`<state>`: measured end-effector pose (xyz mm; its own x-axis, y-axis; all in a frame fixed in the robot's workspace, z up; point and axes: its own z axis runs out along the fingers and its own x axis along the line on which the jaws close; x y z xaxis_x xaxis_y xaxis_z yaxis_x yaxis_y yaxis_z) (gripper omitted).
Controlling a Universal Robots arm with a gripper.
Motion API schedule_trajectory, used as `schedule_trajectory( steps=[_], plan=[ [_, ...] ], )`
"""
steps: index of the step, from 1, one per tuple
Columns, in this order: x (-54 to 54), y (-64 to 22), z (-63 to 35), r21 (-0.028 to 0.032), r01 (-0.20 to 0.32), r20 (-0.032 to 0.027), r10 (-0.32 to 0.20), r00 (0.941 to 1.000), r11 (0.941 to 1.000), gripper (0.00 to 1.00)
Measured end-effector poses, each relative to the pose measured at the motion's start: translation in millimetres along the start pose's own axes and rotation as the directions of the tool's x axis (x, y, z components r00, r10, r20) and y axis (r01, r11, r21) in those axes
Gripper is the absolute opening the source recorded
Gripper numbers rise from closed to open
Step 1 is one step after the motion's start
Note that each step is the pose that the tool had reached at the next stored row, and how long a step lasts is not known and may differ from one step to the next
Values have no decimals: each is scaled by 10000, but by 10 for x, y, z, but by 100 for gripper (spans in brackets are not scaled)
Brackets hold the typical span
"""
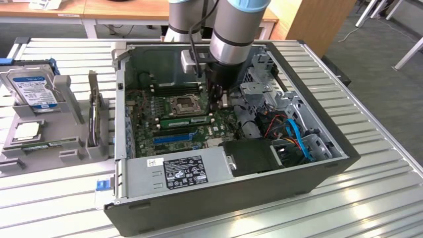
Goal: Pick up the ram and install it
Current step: 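Press down the ram until it locks into place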
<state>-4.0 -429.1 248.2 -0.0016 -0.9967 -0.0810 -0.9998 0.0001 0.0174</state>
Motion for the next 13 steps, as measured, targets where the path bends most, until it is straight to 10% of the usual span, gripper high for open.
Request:
schedule_trajectory(
  steps=[13],
  plan=[
    [7, -1, 89, 21, 2, 0, -2, 10000, 10000, 10]
  ],
)
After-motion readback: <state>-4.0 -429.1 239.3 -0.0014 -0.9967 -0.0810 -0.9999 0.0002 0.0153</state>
